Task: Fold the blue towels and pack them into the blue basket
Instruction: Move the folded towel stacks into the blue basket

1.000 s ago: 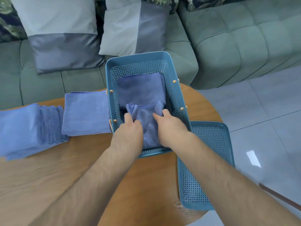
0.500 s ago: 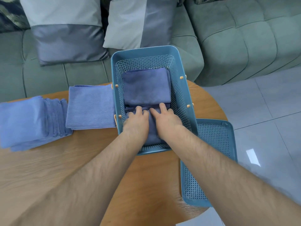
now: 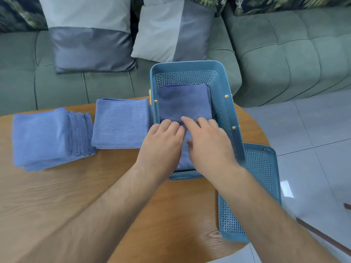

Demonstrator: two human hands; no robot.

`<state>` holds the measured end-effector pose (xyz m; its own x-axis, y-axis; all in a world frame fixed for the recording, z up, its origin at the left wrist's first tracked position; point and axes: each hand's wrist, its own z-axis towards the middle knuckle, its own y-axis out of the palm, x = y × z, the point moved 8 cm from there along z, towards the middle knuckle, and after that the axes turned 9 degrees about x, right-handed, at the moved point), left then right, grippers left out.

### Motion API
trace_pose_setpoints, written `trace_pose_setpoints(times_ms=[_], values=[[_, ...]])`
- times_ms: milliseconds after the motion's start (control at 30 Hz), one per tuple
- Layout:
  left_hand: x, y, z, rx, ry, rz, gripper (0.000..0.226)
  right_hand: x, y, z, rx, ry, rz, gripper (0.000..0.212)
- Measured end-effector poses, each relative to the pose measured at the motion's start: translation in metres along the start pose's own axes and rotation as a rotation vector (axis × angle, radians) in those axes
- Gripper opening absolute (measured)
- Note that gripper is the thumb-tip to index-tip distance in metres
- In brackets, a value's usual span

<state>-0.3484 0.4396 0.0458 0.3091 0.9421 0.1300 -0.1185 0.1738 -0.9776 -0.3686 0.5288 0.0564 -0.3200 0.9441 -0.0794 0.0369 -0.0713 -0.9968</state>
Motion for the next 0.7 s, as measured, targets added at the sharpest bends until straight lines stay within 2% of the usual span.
trace_pose_setpoints(times_ms=[67, 100, 167, 267, 367, 433, 533, 700], values=[[-0.023, -0.016, -0.016, 0.096, -0.017, -0.053, 0.029, -0.022, -0.013, 0.007, 0.099, -0.036, 0.030, 0.064], [-0.036, -0.023, -0.024, 0.123, -0.032, -0.065, 0.028, -0.035, -0.014, 0.012, 0.097, -0.053, 0.048, 0.061], [-0.065, -0.028, -0.040, 0.123, -0.081, -0.080, 0.032, -0.065, -0.009, 0.023, 0.067, -0.081, 0.066, 0.060], [-0.109, -0.034, -0.068, 0.105, -0.178, -0.107, 0.034, -0.121, -0.005, 0.034, 0.108, -0.153, 0.056, 0.064], [-0.155, -0.039, -0.098, 0.132, -0.279, -0.117, 0.031, -0.173, -0.001, 0.041, 0.145, -0.190, 0.054, 0.058], [-0.192, -0.039, -0.120, 0.138, -0.390, -0.127, 0.029, -0.208, 0.004, 0.045, 0.123, -0.213, 0.107, 0.054], [-0.243, -0.030, -0.152, 0.092, -0.532, -0.096, 0.029, -0.257, 0.030, 0.050, -0.007, -0.244, 0.185, 0.053], [-0.301, -0.018, -0.196, 0.023, -0.673, -0.022, 0.037, -0.314, 0.078, 0.060, -0.127, -0.250, 0.244, 0.056]])
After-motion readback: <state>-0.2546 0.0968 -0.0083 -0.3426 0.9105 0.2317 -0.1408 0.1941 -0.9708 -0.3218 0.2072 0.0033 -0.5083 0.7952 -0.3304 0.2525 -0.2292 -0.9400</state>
